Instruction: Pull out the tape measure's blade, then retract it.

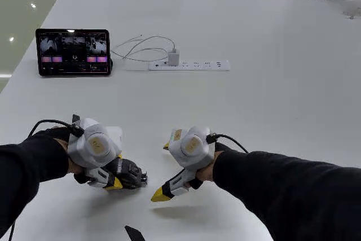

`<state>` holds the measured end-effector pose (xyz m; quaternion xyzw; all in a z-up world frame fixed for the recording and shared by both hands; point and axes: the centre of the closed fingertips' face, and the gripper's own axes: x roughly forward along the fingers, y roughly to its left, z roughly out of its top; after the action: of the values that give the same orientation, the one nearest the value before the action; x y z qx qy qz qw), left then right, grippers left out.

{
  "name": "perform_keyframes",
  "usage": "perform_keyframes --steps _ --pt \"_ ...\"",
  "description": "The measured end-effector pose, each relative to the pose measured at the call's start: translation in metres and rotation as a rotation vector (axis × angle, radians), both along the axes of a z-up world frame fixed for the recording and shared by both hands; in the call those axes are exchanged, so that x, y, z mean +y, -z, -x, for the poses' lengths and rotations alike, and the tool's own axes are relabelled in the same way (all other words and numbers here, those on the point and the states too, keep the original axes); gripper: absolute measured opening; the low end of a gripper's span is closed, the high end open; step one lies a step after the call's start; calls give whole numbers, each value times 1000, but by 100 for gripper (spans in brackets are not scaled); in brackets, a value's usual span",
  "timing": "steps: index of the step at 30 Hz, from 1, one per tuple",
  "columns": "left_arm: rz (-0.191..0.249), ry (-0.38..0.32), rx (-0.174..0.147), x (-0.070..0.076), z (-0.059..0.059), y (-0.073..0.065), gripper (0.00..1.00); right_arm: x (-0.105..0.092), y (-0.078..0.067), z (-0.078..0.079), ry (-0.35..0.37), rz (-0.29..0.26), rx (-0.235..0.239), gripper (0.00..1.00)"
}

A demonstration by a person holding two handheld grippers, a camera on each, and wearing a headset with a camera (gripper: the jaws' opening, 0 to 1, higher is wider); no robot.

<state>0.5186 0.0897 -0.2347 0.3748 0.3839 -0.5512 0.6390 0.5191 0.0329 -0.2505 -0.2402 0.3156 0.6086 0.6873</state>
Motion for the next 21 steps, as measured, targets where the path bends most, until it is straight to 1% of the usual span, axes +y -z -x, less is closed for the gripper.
perform_keyframes --steps 2,4,6,8,11,12,13,16,21 --pt "2 -1 2 0 0 0 31 2 -1 -1 -35 4 -39 73" --pt "8 -10 8 0 0 0 31 5 0 0 -56 3 -40 66" --pt "15 -12 11 0 0 0 31 7 -1 2 -79 3 -50 62" --pt "16 -13 11 0 0 0 31 8 0 0 -82 8 -72 55" --pt "12 -11 10 0 0 1 31 11 0 1 -89 7 -67 52" --pt "12 -12 10 0 0 1 31 12 0 1 -96 6 -72 50" --pt "12 -11 10 0 0 1 31 13 0 2 -100 8 -71 47" --pt "12 -10 10 0 0 1 31 16 2 3 -114 17 -69 41" --pt "13 -10 9 0 0 1 31 22 6 7 -143 27 -65 30"
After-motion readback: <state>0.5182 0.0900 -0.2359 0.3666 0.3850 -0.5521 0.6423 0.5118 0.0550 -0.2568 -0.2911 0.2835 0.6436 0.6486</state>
